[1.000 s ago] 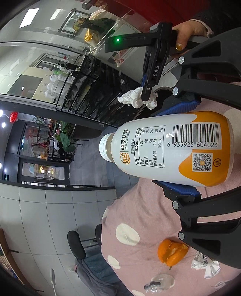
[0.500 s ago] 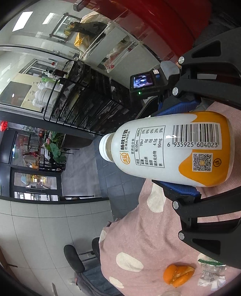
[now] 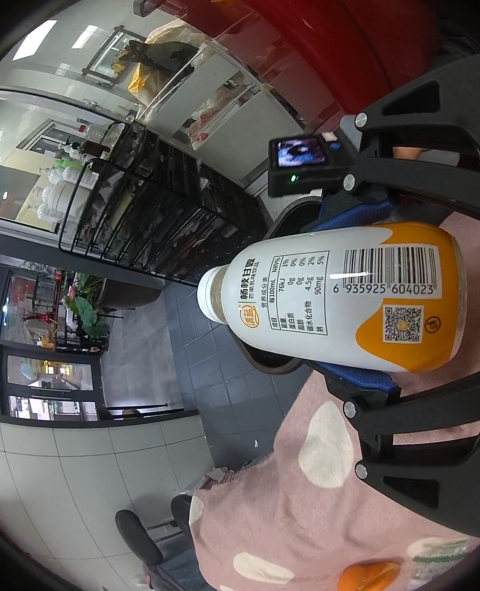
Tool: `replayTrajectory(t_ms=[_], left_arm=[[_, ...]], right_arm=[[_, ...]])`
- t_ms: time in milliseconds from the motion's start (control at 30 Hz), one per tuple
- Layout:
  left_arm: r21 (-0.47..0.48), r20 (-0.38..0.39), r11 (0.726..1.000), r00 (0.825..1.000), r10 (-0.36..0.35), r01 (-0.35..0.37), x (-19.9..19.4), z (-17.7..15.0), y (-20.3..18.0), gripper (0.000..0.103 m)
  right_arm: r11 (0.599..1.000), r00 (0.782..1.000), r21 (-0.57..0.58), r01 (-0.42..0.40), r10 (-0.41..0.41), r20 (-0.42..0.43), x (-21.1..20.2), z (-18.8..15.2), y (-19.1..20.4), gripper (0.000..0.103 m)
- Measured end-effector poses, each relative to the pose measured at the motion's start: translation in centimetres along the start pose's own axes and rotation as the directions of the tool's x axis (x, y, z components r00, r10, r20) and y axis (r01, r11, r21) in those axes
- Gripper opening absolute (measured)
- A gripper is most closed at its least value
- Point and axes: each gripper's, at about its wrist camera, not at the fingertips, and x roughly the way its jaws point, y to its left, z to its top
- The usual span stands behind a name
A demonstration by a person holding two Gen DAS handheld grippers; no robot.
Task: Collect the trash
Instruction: 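Open the right gripper over the bin to drop the tissue, then lower the left gripper into the bin and open it to drop the bottle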
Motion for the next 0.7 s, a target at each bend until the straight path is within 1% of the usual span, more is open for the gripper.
replayTrajectory(t_ms=[167,300,400,533,600,700], left_arm=[[0.015,-0.054,1.0,0.999,-0.004,0.004,2.5,0.7,-1.4,0.061],[0.003,-0.125,1.0,0.992,-0.012,0.013,5.2,1.2,-2.2,0.061],[-0.015,-0.172,1.0,0.985,0.005,-0.008,7.1,1.5,-2.6,0.061],[0.006,-0.223,0.999,0.974,0.032,-0.032,9.4,1.5,-3.5,0.061],[0.014,-0.253,0.999,0.967,0.033,-0.03,10.5,1.4,-3.9,0.061],[0.001,-0.284,1.0,0.958,0.03,-0.03,11.7,1.2,-3.9,0.061]], right_arm=[[1.0,1.0,0.014,0.017,-0.017,0.025,-2.1,-1.2,-1.3,0.068],[0.999,0.999,0.035,0.031,-0.033,0.04,-3.6,-2.3,-2.4,0.068],[0.998,0.997,0.042,0.05,-0.052,0.056,-4.8,-2.9,-3.1,0.068],[0.997,0.996,0.048,0.054,-0.057,0.071,-6.0,-3.2,-3.6,0.068],[0.997,0.995,0.055,0.052,-0.057,0.08,-6.4,-3.2,-3.7,0.068],[0.997,0.994,0.059,0.058,-0.063,0.089,-6.8,-3.3,-4.0,0.068]])
